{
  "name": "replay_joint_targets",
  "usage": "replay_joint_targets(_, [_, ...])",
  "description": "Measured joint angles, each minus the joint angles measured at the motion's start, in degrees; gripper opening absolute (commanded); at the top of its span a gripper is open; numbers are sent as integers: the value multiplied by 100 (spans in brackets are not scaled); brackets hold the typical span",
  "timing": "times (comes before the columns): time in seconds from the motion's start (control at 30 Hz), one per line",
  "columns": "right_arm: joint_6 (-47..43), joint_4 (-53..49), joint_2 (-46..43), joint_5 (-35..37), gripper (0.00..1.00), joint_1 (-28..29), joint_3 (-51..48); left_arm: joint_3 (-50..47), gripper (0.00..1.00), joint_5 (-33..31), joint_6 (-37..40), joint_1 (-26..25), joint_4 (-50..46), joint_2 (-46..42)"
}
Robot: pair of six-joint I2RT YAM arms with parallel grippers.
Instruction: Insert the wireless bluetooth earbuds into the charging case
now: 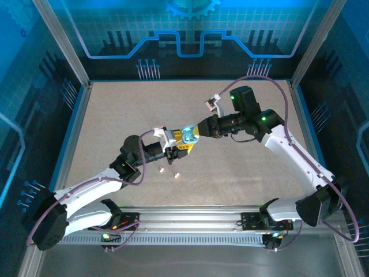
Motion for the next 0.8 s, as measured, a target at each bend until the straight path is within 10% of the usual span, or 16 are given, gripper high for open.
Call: replay_joint_targets(0.8, [103,90,20,238,23,68,-35,26,28,-35,-153,0,22,96])
